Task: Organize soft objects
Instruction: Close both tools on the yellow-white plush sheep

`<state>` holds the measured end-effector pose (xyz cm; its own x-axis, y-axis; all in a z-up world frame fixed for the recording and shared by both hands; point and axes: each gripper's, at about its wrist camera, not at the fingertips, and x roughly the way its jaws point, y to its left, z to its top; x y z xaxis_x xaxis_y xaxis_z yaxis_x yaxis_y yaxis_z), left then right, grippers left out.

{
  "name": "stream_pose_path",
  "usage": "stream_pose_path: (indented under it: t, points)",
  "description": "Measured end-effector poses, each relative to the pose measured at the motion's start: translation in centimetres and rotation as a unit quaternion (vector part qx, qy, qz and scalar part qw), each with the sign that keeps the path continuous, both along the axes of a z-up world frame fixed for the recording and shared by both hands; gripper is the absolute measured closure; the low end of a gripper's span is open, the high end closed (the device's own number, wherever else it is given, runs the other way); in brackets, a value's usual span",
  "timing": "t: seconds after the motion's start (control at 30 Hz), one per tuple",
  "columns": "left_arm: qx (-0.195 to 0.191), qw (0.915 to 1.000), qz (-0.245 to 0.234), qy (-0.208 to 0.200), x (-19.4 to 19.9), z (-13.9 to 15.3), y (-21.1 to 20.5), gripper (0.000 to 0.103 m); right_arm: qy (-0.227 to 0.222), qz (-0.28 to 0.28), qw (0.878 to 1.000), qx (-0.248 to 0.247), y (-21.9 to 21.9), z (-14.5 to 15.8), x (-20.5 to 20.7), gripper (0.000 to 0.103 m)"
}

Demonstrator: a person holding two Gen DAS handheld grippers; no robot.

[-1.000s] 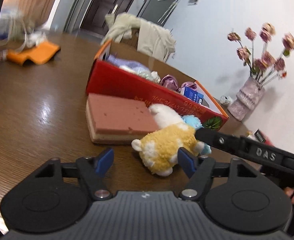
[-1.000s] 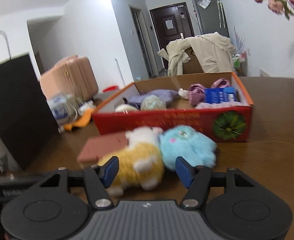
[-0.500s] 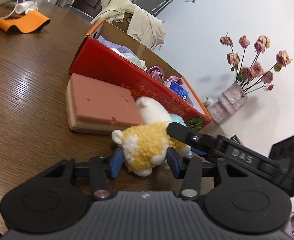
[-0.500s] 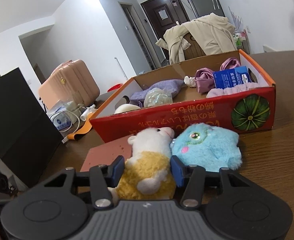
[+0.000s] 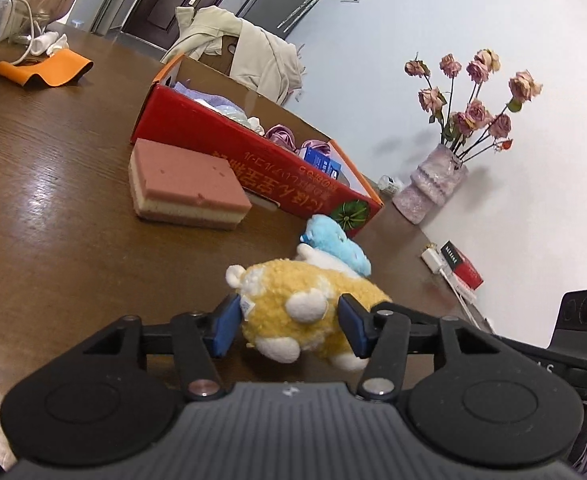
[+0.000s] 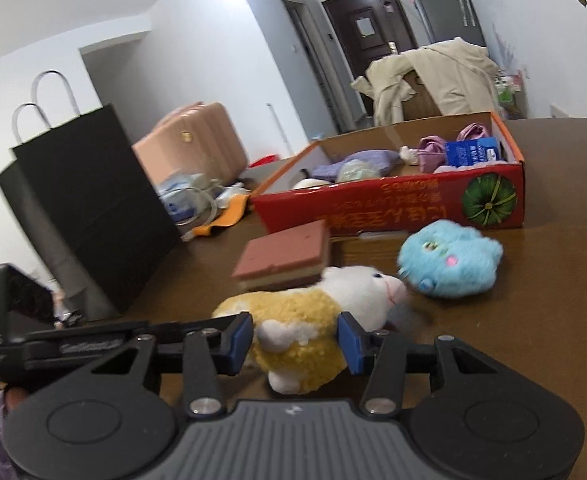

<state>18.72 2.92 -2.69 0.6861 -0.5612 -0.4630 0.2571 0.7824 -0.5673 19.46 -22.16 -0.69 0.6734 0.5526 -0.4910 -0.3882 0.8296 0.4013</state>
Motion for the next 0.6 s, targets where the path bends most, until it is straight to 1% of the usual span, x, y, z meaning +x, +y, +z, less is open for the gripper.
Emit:
stream_pose_path:
  t: [0.03,0.1,0.13,0.23,0.3,0.37,0.43,0.47,0.5,0.53,0.57,0.6]
  points:
    - [0.001,1.0,0.002,-0.001,-0.3,0.0,0.0,0.047,0.003,0.003,1.0,0.006,-0.3,-0.2,-0.5,0.056]
    - [-0.002,1.0,0.007,0.003,-0.9,0.0,0.0,0.04,0.009,0.007,1.0,0.014,-0.8,-0.5,-1.1,0.056]
    - [-0.003,1.0,0.006,0.002,-1.0,0.0,0.0,0.039,0.008,0.007,1.0,0.017,-1.1,-0.5,-1.3,0.056]
    - [0.005,1.0,-0.001,-0.002,-1.3,0.2,-0.5,0.038,-0.001,-0.005,0.999,0.032,-1.9,-0.3,-1.8,0.056]
    - [0.01,1.0,0.001,-0.001,-1.3,0.1,-0.6,0.037,0.005,-0.013,0.999,0.032,-2.0,-0.5,-1.7,0.056]
    - [0.005,1.0,0.001,0.008,-1.1,-0.3,-0.5,0.037,0.014,-0.014,0.999,0.039,-2.0,-1.2,-1.7,0.054]
    - [-0.008,0.9998,0.001,0.02,-0.8,-1.1,-0.2,0.038,0.026,-0.021,0.999,0.039,-1.7,-1.9,-1.5,0.052]
    - [-0.015,0.9993,0.003,0.034,-0.5,-1.6,0.1,0.043,0.036,-0.023,0.998,0.042,-1.6,-2.5,-1.2,0.051]
    - [-0.024,0.9989,0.002,0.041,-0.3,-2.0,0.3,0.045,0.046,-0.029,0.997,0.048,-1.6,-2.9,-1.0,0.048]
    - [-0.037,0.9984,0.0,0.042,-0.3,-2.2,0.6,0.046,0.053,-0.032,0.996,0.062,-1.7,-3.2,-0.7,0.048]
    - [-0.043,0.9981,0.002,0.044,-0.2,-2.2,0.7,0.049,0.06,-0.033,0.995,0.074,-1.8,-3.5,-0.5,0.048]
    - [-0.041,0.9982,0.002,0.044,-0.1,-2.1,0.9,0.05,0.068,-0.033,0.994,0.083,-1.8,-3.8,-0.1,0.047]
